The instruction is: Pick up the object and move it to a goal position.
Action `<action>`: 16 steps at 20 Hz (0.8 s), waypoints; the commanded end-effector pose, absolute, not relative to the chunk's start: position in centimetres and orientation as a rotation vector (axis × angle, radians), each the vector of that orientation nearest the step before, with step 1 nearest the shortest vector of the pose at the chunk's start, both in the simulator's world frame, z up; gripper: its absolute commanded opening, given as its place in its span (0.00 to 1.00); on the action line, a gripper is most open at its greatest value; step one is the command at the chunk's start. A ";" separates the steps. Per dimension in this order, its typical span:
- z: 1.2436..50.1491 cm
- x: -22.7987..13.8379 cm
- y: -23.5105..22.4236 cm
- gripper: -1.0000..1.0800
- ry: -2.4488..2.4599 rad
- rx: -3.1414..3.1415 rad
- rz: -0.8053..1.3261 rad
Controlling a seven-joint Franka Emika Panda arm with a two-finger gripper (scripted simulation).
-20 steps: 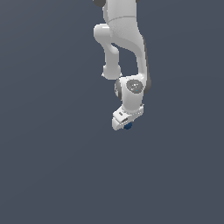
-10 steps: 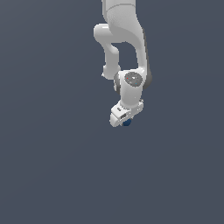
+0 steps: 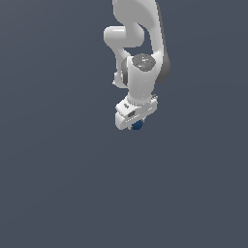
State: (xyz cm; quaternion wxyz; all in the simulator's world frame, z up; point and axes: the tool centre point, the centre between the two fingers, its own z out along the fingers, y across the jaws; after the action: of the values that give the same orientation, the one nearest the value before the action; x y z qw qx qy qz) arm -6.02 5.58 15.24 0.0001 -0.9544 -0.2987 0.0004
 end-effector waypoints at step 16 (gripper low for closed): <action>34.0 -5.5 0.3 0.00 -0.940 -2.995 -0.002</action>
State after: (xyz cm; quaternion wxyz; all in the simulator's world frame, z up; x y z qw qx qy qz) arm -5.55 0.71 32.41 0.0014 -0.9542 -0.2992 -0.0005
